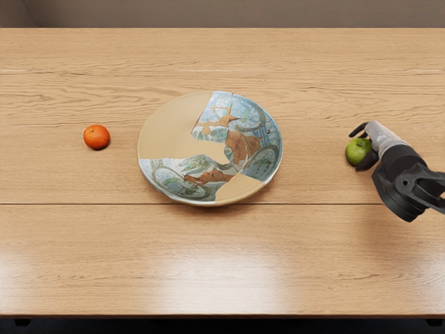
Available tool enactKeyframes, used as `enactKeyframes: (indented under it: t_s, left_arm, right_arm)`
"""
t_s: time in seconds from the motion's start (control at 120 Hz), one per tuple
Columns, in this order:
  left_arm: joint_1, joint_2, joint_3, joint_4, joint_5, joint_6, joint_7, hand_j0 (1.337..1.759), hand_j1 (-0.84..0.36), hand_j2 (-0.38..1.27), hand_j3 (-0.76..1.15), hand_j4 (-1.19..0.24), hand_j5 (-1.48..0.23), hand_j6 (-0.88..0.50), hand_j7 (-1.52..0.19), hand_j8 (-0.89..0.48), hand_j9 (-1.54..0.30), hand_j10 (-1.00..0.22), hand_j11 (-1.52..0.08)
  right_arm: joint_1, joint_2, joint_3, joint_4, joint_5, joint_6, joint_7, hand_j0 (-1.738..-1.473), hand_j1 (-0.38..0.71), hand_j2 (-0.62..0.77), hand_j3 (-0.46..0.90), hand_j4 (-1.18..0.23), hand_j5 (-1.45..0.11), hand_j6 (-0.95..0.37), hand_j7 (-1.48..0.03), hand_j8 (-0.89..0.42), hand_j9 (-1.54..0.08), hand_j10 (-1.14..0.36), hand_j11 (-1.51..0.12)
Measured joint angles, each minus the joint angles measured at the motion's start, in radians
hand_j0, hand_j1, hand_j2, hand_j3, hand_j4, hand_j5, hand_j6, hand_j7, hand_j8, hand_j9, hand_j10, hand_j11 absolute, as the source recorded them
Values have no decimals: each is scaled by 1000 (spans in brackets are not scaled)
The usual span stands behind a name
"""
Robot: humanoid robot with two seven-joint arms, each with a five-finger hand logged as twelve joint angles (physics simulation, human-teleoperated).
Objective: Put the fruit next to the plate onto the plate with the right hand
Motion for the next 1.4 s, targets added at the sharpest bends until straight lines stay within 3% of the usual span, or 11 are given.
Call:
enactKeyframes:
  t_s: [0.367, 0.483, 0.858, 0.983, 1.05, 1.15, 1.4]
  left_arm:
    - [0, 0, 0, 0, 0, 0, 0, 1658, 326, 4, 0, -20, -26, -20, -26, -20, -26, -20, -26]
    - [0, 0, 0, 0, 0, 0, 0, 1658, 326, 4, 0, -20, -26, -20, -26, -20, -26, -20, -26]
    - [0, 0, 0, 0, 0, 0, 0, 1658, 326, 4, 0, -20, -25, -20, -25, -20, -25, -20, -25]
    - [0, 0, 0, 1, 0, 0, 0, 1658, 326, 4, 0, -20, -25, -20, -25, -20, -25, -20, -25]
    - [0, 0, 0, 1, 0, 0, 0, 1658, 326, 4, 0, -20, -25, -20, -25, -20, -25, -20, -25]
    - [0, 0, 0, 1, 0, 0, 0, 1658, 326, 4, 0, -20, -25, -20, -25, -20, -25, -20, -25]
    - [2, 0, -1, 3, 0, 0, 0, 1658, 326, 4, 0, -20, -26, -20, -26, -20, -26, -20, -26]
  right_arm:
    - [1, 1, 0, -1, -2, 1, 0, -1655, 228, 71, 0, -573, -733, -433, -734, -424, -743, -564, -742]
    - [0, 1, 0, -1, -4, 2, 0, -1653, 231, 71, -1, -548, -798, -408, -797, -385, -809, -612, -808]
    - [1, 2, 1, 0, -1, 3, 0, -1643, 240, 69, -1, -455, -997, -320, -959, -308, -1008, -537, -1008]
    - [3, 2, 1, 4, -1, 3, 1, -1644, 254, 123, 0, -435, -1023, -293, -991, -301, -1038, -542, -1045]
    - [8, 2, 1, 12, 2, 5, 1, -1643, 230, 68, 0, -444, -1042, -301, -1002, -315, -1057, -559, -1068]
    - [18, 1, 1, 26, 4, 7, 1, -1644, 243, 143, 0, -438, -1041, -301, -1013, -339, -1063, -600, -1079]
    - [47, -2, 1, 66, 10, 20, 1, -1643, 217, 105, -1, -450, -1041, -322, -1024, -357, -1072, -629, -1094]
